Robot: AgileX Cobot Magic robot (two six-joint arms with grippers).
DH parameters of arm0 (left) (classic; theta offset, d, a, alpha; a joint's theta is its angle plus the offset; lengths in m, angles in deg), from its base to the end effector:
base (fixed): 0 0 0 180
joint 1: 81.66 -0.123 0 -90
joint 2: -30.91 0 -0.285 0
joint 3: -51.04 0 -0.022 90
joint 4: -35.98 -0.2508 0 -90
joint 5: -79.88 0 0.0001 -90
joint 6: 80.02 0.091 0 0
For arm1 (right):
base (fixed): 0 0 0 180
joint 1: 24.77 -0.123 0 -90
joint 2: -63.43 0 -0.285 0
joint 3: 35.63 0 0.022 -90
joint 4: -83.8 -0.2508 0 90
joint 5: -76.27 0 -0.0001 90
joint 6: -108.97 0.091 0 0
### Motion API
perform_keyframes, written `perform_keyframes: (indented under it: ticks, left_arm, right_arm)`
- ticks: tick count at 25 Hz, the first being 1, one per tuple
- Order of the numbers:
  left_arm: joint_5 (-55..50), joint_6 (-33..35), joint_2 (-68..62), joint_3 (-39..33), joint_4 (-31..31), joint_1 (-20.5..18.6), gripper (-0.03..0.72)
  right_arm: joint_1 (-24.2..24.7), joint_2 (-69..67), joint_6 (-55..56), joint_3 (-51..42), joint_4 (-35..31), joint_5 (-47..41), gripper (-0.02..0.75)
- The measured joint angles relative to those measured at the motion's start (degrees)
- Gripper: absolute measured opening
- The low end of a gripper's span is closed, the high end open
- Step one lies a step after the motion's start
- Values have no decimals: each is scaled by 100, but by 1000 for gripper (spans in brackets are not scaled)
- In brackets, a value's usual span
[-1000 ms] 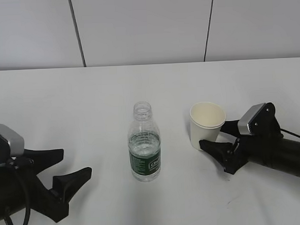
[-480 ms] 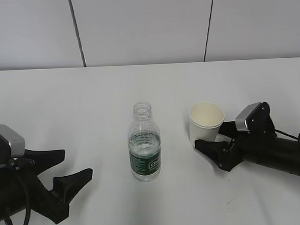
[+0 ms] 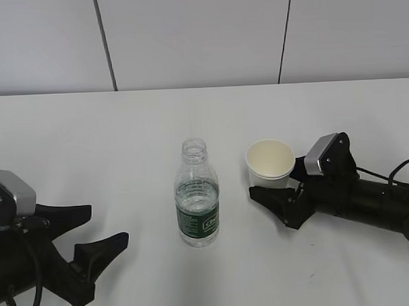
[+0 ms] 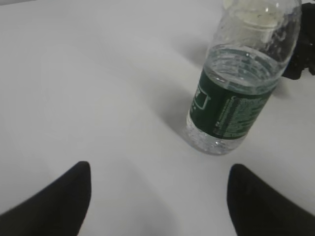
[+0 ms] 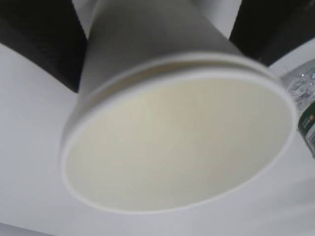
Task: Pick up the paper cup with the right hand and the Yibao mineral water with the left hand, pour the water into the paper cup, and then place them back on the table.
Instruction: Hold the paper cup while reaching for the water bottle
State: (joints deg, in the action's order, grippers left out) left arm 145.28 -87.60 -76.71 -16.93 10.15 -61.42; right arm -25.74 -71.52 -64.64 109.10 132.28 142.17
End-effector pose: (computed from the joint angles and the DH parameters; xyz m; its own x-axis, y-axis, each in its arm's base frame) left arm 0.1795 -0.1046 0.1141 -0.3151 0.1812 -0.9316 0.6834 0.7245 -0.0902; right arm 0.3251 0.0677 0.0539 -0.1892 -0.2333 -0.9538 -0.7325 0.6805 -0.0212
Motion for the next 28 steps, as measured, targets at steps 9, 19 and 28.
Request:
perform_keyframes:
  ticks: [9, 19, 28]
  left_arm:
    - [16, -17, -211, 0, -193, 0, 522]
    - [16, -21, -225, 277, -902, 0, 522]
    - [17, -307, -748, 932, -1284, 0, 522]
  right_arm:
    - [-170, -94, 0, 9, -387, 0, 575]
    - [-170, -114, 0, 9, -542, 27, 564]
    - [-170, -114, 0, 9, -689, 27, 563]
